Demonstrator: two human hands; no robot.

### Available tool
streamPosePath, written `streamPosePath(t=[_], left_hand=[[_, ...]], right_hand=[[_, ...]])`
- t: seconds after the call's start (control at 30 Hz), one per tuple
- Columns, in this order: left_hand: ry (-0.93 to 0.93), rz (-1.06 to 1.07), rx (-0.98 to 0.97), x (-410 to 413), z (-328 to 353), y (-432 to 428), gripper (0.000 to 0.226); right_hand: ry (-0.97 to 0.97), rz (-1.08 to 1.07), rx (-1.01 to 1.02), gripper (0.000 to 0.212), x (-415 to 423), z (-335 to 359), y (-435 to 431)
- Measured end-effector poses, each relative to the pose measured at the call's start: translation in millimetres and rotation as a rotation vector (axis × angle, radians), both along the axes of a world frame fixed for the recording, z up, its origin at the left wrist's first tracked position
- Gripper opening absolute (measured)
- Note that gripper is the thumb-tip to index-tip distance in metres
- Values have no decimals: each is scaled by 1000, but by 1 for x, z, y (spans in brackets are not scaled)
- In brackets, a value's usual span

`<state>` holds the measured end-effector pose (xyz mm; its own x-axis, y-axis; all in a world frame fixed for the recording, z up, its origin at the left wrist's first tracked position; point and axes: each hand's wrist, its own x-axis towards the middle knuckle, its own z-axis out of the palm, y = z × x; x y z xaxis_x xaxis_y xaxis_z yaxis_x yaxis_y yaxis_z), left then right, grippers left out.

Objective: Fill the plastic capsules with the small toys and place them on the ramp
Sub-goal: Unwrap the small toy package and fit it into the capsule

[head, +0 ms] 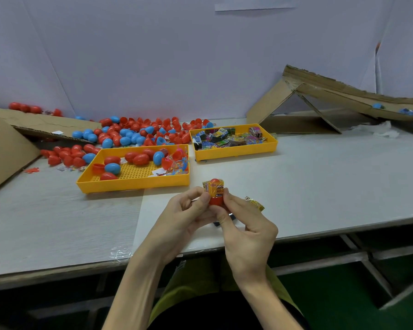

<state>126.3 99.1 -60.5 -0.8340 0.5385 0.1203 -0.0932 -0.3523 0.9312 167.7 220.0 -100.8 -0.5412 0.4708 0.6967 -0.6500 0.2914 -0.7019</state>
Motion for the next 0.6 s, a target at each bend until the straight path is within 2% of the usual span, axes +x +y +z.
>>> streamPosePath(t=[0.13,0.23,0.6], left_hand=[[13,-44,18,1,0,-1,36],[26,-65,7,1,1,-1,40],[-14,-40,47,2,1,2,35]], right_hand=[[-36,2,13,37,1,5,0],[-70,-21,44,44,3,8,0],[-25,-38,62,41,2,5,1]])
